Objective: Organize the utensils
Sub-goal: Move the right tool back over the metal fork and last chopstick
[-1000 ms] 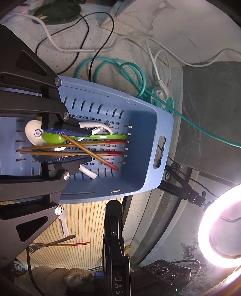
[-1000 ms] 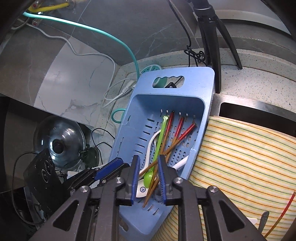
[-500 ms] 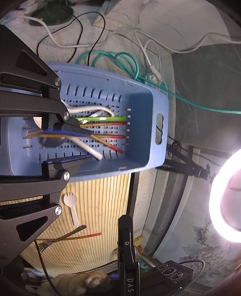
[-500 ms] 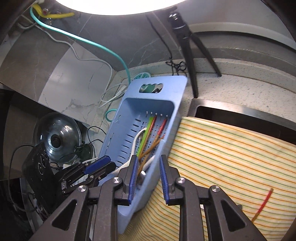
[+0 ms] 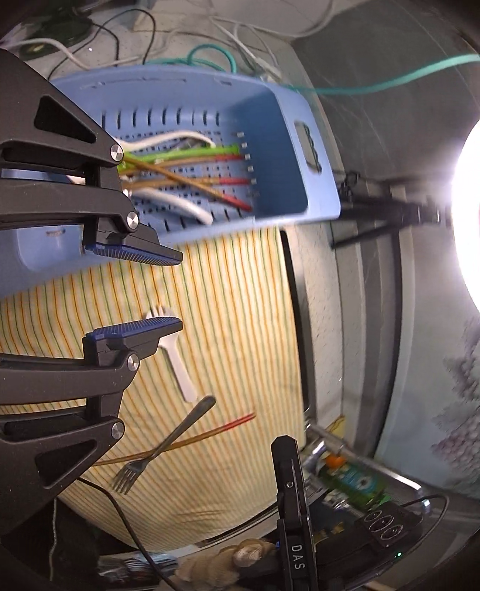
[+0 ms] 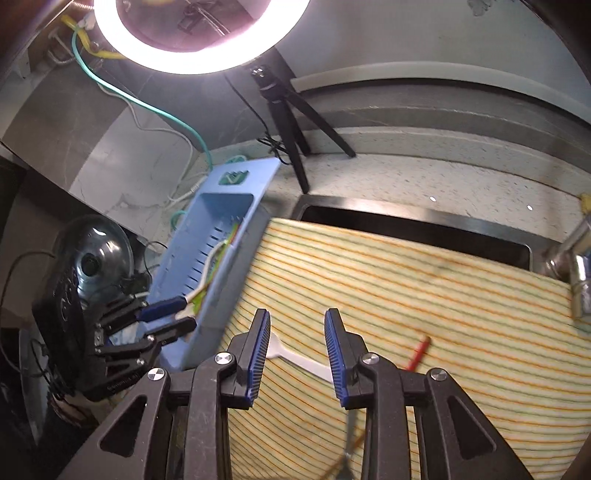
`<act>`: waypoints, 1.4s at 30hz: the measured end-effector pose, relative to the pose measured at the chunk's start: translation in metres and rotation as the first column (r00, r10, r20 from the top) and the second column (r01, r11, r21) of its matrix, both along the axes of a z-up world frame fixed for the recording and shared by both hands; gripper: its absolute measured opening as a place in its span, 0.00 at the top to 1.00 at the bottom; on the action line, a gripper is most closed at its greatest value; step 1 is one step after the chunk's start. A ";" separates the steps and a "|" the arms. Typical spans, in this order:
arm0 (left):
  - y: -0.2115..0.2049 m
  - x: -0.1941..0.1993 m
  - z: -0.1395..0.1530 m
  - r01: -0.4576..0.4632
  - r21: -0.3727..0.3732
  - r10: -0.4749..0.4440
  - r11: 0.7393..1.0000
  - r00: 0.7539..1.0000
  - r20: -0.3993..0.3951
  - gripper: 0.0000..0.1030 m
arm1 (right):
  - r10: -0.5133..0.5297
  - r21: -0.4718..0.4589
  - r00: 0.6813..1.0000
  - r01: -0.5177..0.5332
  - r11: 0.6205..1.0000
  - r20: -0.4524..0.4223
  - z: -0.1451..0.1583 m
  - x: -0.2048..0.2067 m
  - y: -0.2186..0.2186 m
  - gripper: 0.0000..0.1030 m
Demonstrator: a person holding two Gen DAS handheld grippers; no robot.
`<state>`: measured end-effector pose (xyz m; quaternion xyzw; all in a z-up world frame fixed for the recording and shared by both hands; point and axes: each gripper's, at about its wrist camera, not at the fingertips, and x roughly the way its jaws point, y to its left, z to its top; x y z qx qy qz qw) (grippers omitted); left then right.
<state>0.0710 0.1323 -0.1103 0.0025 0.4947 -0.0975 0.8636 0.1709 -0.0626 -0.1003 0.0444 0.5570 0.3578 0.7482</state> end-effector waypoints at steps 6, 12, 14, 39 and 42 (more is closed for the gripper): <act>-0.031 0.005 -0.006 0.083 -0.002 -0.083 0.997 0.996 -0.030 0.74 | -0.037 -0.054 0.997 0.034 0.998 -0.060 -0.025 -0.008 -0.030 0.73; -0.063 -0.007 -0.018 0.135 -0.034 -0.137 0.990 0.989 -0.062 0.74 | 0.012 -0.066 0.990 -0.021 0.998 -0.137 -0.047 -0.021 -0.044 0.73; -0.072 -0.015 -0.021 0.135 -0.042 -0.138 0.990 0.988 -0.070 0.74 | 0.034 -0.056 0.988 -0.043 0.998 -0.151 -0.050 -0.027 -0.049 0.73; -0.181 -0.116 -0.031 -0.099 -0.209 0.083 0.973 0.993 -0.084 0.74 | 0.206 0.090 0.971 -0.195 0.977 -0.125 -0.021 -0.030 -0.089 0.73; -0.191 -0.113 -0.042 -0.119 -0.213 0.098 0.970 0.989 -0.110 0.74 | 0.226 0.099 0.961 -0.212 0.972 -0.162 -0.033 -0.027 -0.076 0.73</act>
